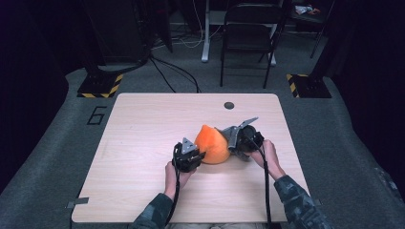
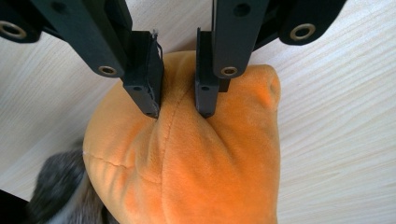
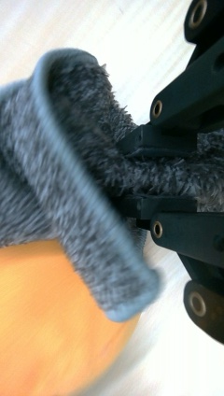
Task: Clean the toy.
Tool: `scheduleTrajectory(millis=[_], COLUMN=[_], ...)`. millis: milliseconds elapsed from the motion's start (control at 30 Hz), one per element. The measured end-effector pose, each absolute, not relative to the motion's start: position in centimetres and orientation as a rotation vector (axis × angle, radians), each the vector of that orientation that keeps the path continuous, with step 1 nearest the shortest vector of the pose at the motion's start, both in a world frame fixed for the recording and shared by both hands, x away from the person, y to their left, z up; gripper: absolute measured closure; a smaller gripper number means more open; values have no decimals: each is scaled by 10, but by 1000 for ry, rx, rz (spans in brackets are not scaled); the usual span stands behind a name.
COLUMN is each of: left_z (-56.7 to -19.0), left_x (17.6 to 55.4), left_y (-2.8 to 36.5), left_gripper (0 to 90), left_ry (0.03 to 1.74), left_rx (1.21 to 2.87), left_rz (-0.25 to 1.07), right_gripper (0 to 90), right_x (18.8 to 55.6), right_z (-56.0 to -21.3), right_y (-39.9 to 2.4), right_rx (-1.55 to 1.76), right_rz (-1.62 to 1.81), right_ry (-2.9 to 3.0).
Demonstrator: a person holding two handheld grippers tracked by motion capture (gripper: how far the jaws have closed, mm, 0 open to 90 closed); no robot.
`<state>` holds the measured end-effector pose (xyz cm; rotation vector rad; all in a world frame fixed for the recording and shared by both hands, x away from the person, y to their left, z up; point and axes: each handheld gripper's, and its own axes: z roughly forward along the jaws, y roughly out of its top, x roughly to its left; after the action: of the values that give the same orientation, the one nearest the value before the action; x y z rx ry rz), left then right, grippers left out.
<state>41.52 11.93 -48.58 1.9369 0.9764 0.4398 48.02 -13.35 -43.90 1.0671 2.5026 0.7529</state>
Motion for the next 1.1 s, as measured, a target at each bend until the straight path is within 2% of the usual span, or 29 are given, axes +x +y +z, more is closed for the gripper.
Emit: scheduleTrajectory(millis=[167,367,467,600,733,800,967,1100], left_z=[-486,-486,-485,-484,-488,-491,-494,-490], left_x=[415,415,415,414,415,415,416,414], left_y=[119,119,120,121,118,117,116,116], left_gripper=[738,706,599,502,472,509,740,816], left_ry=[978,976,989,1002,1000,988,964,950], left_rx=[1936,1933,1915,1917,1943,1949,1961,1956], left_rz=[442,436,445,470,485,493,485,491], right_gripper=[743,745,746,746,746,746,746,745], right_x=[466,464,465,466,469,469,470,471], right_z=[-413,-432,-433,-436,-438,-438,-439,-435], right_y=[-126,-109,-111,-112,-115,-116,-115,-119], right_rx=[1009,977,987,988,998,1000,1004,1015], right_rz=[903,834,827,815,811,807,817,839], right_ry=[2513,2552,2544,2530,2531,2538,2534,2531])
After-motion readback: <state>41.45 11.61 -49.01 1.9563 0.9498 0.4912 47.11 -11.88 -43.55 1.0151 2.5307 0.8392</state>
